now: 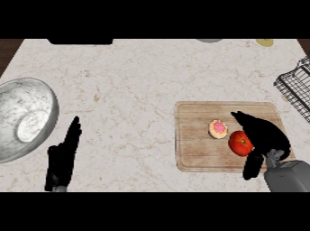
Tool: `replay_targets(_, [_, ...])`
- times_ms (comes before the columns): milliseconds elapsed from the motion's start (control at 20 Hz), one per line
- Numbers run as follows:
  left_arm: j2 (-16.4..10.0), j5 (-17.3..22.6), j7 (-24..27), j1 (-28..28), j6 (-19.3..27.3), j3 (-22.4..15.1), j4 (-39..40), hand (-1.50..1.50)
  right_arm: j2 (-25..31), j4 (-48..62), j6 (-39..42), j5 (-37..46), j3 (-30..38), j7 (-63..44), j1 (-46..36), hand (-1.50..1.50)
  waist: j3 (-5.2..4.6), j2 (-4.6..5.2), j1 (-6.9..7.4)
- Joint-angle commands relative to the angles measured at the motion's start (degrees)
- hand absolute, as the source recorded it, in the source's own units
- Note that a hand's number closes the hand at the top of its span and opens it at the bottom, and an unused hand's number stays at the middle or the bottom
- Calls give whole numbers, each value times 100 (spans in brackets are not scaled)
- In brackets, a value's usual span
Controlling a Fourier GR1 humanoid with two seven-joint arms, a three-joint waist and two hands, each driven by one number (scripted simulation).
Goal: Pick the tomato from the cutting board and place it in the tiered basket
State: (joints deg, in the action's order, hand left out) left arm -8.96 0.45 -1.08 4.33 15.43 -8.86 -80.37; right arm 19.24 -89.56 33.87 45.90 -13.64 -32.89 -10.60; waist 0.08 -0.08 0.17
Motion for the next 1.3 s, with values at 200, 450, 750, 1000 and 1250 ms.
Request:
replay_targets(200, [122, -100, 33, -195, -181, 317, 308, 0, -217, 594, -231, 386, 249, 635, -85, 150, -8, 9, -7])
replay_targets(450, [326, -285, 1, -324, -55, 254, 403, 0, -277, 1055, -551, 650, 164, 1157, -282, 150, -8, 13, 0])
replay_targets(750, [57, -170, -25, -47, -381, 368, 198, 0, -203, 1241, -1449, 1338, -253, 1754, -204, 150, -7, 11, 10])
replay_targets(1000, [101, -116, 96, 334, -128, 478, 5, 0, 439, 984, -1963, 681, 1975, 396, 1073, 150, -1, -52, -482])
replay_targets(1250, [155, -90, 11, 274, -158, 433, -101, 0, 544, 314, -2349, 35, 3293, -78, 1640, 150, -19, -62, -421])
